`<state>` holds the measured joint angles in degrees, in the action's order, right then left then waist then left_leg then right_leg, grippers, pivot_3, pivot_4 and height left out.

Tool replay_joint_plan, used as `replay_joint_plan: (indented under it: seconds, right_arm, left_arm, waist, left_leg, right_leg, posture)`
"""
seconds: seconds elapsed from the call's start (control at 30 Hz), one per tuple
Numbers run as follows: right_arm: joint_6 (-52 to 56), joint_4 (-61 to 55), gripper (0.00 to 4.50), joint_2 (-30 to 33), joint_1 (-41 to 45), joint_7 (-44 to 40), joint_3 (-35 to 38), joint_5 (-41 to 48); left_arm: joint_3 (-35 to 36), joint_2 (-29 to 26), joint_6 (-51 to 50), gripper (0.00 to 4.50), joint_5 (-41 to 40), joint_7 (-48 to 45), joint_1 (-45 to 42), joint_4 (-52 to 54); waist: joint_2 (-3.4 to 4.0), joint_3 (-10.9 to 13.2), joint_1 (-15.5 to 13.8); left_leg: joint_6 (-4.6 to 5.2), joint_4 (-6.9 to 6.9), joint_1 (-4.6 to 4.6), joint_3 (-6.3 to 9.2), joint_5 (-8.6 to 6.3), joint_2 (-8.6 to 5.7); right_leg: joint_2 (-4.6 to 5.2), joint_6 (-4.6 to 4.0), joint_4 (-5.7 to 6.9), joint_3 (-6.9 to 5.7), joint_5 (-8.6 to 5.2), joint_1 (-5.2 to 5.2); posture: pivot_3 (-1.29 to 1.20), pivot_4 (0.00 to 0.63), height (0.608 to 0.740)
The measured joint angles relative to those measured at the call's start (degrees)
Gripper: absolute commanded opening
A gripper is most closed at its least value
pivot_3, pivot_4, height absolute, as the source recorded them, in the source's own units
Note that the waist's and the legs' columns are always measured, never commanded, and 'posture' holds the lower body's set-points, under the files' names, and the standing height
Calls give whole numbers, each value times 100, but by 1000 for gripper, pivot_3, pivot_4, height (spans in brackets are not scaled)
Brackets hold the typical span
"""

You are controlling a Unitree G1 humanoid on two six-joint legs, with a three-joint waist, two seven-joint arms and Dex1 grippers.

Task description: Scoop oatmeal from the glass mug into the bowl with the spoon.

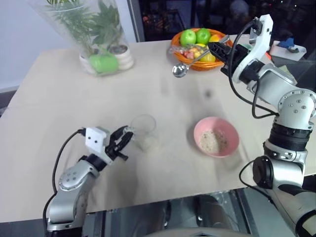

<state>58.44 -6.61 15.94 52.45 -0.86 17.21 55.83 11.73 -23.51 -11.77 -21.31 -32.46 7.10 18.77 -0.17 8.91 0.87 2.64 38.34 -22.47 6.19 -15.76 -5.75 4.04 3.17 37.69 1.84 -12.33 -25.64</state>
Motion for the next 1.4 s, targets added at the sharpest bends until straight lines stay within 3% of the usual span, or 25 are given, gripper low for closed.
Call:
replay_joint_plan:
  seconds: [0.1,0.37,0.6,0.93,1.2,1.4]
  right_arm:
    - [10,-119,0,48,-85,-29,-39,1]
    - [18,-341,0,177,-163,-276,-184,20]
    - [31,-841,0,474,70,-808,-367,333]
    - [31,-1131,0,704,159,-1198,-789,463]
    - [-118,-1387,0,1111,-51,-1451,-1668,-512]
    - [-767,-1594,0,1615,-171,-2004,-2689,-1731]
  left_arm:
    - [-132,169,148,63,-1,70,-124,29]
    - [-239,234,202,63,71,274,-312,-21]
    - [-225,198,-55,63,646,1082,-1735,-867]
    - [-478,587,85,63,1157,1598,-2866,-1744]
    - [-838,1031,247,63,1330,1691,-3203,-1947]
    - [-1008,1196,247,63,1341,1708,-3445,-1958]
  waist:
    - [0,-1,-3]
    - [1,-2,5]
    - [0,-1,-13]
    - [-6,-2,-6]
    - [-8,-3,-5]
    - [-9,-3,-11]
  left_leg:
    - [0,0,0,0,0,0]
    - [0,1,3,-1,0,1]
    - [0,6,-9,6,0,-3]
    - [0,6,-17,11,0,-2]
    - [0,10,-21,12,1,-2]
    - [-1,16,-23,13,1,-4]
  right_leg:
    - [0,0,-1,0,0,0]
    - [-1,0,4,2,0,0]
    - [0,1,0,-9,1,-3]
    - [0,1,-11,-12,1,-6]
    - [1,2,-9,-12,1,-8]
    - [1,2,-8,-15,1,-9]
  posture:
    - [0,150,740]
    - [0,150,740]
    - [0,150,740]
    - [0,150,740]
    - [0,150,740]
    - [0,150,740]
